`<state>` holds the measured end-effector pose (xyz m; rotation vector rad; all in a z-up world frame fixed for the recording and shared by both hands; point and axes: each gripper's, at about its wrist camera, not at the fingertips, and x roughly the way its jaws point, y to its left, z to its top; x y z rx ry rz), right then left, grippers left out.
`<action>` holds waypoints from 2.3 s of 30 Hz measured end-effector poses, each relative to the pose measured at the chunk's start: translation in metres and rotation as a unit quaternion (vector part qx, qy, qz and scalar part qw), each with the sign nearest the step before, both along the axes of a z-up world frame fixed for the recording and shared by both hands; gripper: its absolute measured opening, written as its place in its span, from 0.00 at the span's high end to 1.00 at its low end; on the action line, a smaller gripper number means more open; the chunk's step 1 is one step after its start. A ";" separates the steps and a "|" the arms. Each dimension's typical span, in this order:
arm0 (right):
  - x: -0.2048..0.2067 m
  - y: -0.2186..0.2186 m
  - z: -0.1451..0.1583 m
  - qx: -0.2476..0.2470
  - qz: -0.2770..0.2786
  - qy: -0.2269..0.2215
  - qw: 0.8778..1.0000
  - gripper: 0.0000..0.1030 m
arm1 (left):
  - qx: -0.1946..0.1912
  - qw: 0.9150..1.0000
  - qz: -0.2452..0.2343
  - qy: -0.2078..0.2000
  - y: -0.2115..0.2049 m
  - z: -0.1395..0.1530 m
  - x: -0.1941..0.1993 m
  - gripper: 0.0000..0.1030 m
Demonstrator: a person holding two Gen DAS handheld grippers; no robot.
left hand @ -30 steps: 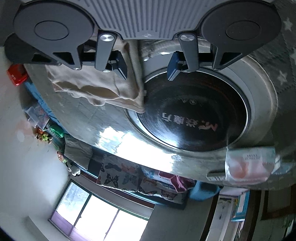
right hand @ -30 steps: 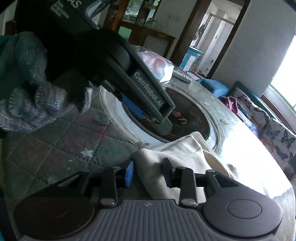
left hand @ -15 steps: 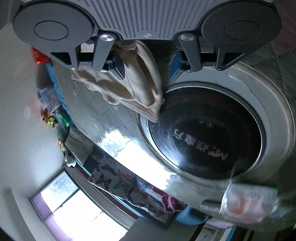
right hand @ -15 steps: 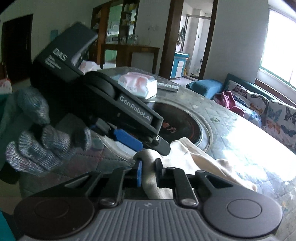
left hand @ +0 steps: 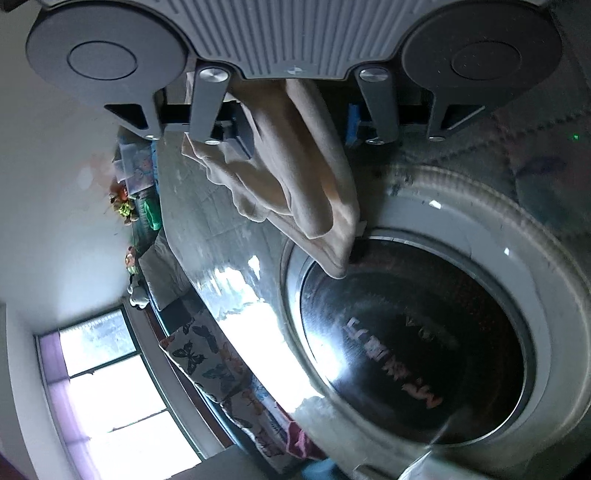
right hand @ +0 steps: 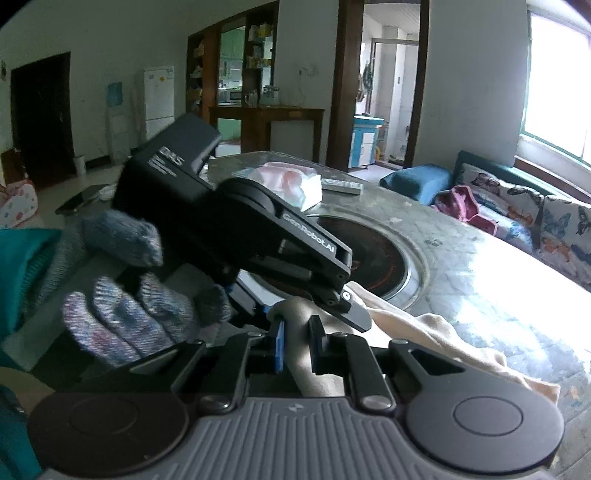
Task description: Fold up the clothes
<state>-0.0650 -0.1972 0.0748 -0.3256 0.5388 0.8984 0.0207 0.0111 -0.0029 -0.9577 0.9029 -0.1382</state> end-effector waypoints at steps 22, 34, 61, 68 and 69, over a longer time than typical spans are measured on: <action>0.044 -0.105 -0.004 0.035 -0.182 0.044 0.982 0.83 | 0.021 1.000 0.002 -0.005 0.019 0.000 -0.003 0.82; 0.102 -0.172 -0.053 0.075 -0.300 0.119 0.943 0.77 | 0.043 0.999 -0.004 0.002 0.017 -0.003 -0.003 0.82; 0.054 -0.190 -0.019 0.129 -0.325 0.069 0.934 0.91 | 0.102 0.990 -0.073 -0.061 -0.028 0.038 0.018 0.82; 0.040 -0.242 0.002 0.106 -0.395 0.025 0.912 0.91 | 0.099 0.981 -0.143 -0.084 -0.096 0.042 0.049 0.83; 0.039 -0.250 0.003 0.101 -0.406 0.020 0.908 0.91 | 0.096 0.980 -0.153 -0.085 -0.107 0.041 0.052 0.83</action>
